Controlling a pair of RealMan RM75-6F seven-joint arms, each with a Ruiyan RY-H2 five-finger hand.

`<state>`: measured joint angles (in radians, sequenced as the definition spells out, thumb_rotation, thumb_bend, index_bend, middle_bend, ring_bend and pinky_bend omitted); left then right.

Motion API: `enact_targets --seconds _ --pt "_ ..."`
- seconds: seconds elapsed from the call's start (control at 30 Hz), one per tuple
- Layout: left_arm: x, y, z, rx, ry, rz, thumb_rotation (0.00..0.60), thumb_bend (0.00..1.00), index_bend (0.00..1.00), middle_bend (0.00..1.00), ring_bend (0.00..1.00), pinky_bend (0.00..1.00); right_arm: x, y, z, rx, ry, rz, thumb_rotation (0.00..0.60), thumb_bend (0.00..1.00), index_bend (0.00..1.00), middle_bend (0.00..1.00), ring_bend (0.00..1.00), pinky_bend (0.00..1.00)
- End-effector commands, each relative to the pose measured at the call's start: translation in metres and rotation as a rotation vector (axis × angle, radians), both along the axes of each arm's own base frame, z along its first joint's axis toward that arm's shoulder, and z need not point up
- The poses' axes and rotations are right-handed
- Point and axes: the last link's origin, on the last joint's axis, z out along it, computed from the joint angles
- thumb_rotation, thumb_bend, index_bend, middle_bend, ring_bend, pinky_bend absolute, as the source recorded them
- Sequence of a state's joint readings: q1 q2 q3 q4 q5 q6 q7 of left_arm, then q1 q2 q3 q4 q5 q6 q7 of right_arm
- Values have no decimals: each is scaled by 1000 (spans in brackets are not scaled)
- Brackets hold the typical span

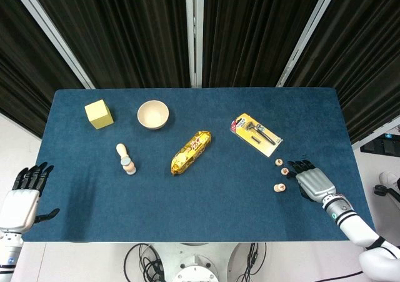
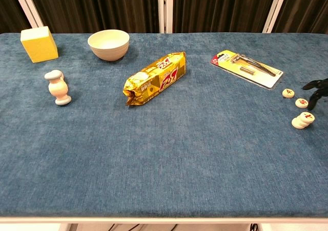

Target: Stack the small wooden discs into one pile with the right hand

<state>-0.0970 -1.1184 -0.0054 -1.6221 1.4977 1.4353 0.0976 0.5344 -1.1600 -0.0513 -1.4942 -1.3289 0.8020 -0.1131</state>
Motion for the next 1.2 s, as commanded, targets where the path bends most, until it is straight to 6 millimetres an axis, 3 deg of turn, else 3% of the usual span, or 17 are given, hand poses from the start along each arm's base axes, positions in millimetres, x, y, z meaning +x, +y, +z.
enact_targets --seconds 0.03,0.17,0.37,0.43,0.5,0.67,1.2 --pt "0 0 0 1 0 -1 600 87 54 0 0 0 -3 0 3 -9 -1 -10 600 1000 286 0 0 0" --pt "0 0 0 3 0 -1 600 86 54 0 0 0 -1 -2 8 -75 -56 11 600 949 287 0 0 0" --pt "0 0 -2 -5 4 0 600 86 55 0 0 0 1 -7 13 -191 -99 72 600 416 273 8 0 0" --pt "1 0 -2 -3 4 -2 600 86 54 0 0 0 1 -8 8 -194 -91 82 600 298 280 12 0 0" --pt "1 0 -2 -2 4 -2 600 87 55 0 0 0 2 -9 4 -194 -77 96 600 242 300 16 0 0" --pt "0 1 -1 -2 3 1 600 86 56 0 0 0 3 -11 -7 -208 -51 123 600 172 368 26 0 0" --pt "-2 2 0 5 -3 3 600 86 56 0 0 0 4 -26 -29 -215 -39 98 600 172 439 42 0 0"
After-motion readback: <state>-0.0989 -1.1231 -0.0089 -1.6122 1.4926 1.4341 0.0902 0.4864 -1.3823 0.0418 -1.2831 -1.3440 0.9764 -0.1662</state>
